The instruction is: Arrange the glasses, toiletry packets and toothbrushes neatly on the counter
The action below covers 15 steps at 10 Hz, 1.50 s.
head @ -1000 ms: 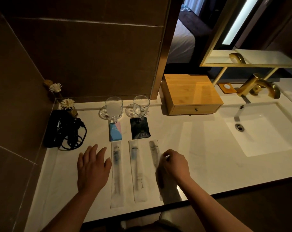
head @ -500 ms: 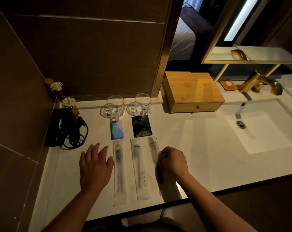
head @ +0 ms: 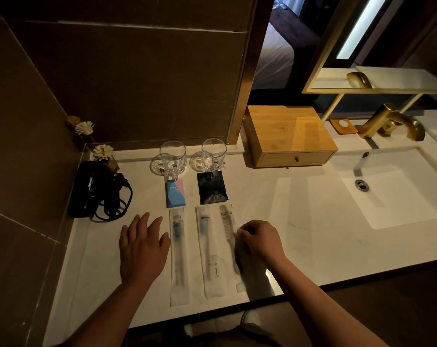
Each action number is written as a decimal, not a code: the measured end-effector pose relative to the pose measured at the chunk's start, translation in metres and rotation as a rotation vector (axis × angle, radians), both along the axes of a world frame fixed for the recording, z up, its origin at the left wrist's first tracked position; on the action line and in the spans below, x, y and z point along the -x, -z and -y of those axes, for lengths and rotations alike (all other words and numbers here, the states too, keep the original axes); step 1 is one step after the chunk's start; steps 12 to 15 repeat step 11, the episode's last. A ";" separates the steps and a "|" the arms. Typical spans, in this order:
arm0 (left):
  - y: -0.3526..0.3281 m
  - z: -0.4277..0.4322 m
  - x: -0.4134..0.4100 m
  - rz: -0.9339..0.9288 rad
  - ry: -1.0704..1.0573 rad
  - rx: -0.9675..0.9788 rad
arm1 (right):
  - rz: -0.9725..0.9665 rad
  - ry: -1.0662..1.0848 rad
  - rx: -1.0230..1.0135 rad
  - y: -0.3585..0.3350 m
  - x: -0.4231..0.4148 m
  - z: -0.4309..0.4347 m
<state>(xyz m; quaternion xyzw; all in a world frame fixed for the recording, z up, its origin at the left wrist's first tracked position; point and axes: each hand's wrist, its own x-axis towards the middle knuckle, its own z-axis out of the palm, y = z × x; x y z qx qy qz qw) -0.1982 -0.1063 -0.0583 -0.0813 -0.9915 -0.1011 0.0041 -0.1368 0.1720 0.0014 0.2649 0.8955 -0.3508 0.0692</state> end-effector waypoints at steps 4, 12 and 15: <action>-0.001 -0.001 -0.001 -0.007 -0.003 -0.007 | -0.014 0.004 0.042 -0.001 -0.002 -0.001; -0.025 -0.026 -0.075 -0.081 -0.251 -0.393 | -0.134 -0.533 0.048 -0.008 -0.017 -0.046; -0.025 -0.026 -0.075 -0.081 -0.251 -0.393 | -0.134 -0.533 0.048 -0.008 -0.017 -0.046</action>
